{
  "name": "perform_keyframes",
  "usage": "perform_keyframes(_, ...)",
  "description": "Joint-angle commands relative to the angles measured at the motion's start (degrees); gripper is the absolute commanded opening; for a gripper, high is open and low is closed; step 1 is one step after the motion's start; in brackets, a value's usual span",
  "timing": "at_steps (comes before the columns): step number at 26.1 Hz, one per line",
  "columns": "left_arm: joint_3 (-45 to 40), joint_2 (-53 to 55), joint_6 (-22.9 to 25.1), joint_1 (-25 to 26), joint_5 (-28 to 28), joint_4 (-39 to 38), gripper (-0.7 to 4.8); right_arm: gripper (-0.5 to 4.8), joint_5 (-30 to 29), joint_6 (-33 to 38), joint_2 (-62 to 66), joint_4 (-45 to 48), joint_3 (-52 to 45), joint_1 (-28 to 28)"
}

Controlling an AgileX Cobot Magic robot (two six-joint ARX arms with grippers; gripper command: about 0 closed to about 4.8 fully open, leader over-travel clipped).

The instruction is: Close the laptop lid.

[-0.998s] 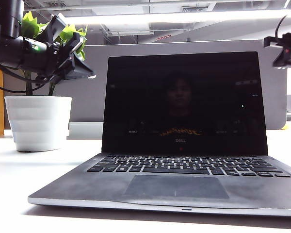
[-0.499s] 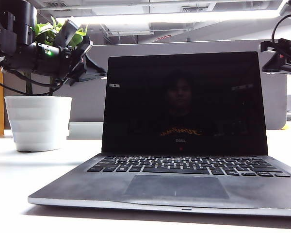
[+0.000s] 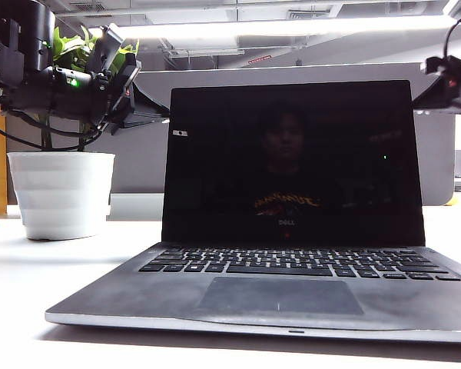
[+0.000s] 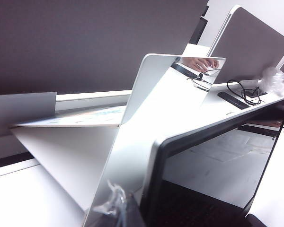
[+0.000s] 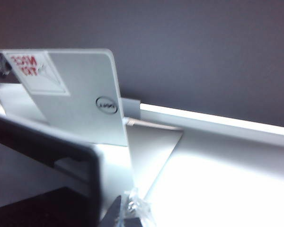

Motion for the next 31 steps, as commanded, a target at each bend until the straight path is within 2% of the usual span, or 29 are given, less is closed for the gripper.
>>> perform_keyframes(1,0.2,-0.2,0.0,-0.3,1.7,1.4,-0.05,-0.01,-6.1,0.8,1.4,0.1,3.3,-2.6)
perform_keyframes(5,0.2,-0.2,0.0,-0.3,1.7,1.7,-0.05,-0.01,-10.9,1.5,3.0,-1.9,5.8,-2.5)
perform_keyframes(9,0.2,-0.2,-0.2,-0.3,2.0,1.9,-0.05,-0.01,-11.7,1.5,3.4,-3.3,5.8,-1.8)
perform_keyframes(18,0.3,-0.2,-2.4,-0.3,6.6,1.9,-0.05,-0.01,-20.6,1.8,3.4,-5.4,5.8,-1.9)
perform_keyframes(22,0.3,-0.2,-7.5,-0.1,9.0,1.9,-0.05,-0.01,-23.2,3.4,3.4,-5.5,5.8,-1.9)
perform_keyframes(31,0.3,-0.2,-21.0,0.0,20.8,1.9,-0.05,-0.01,-33.8,9.1,3.4,-5.4,5.8,-1.9)
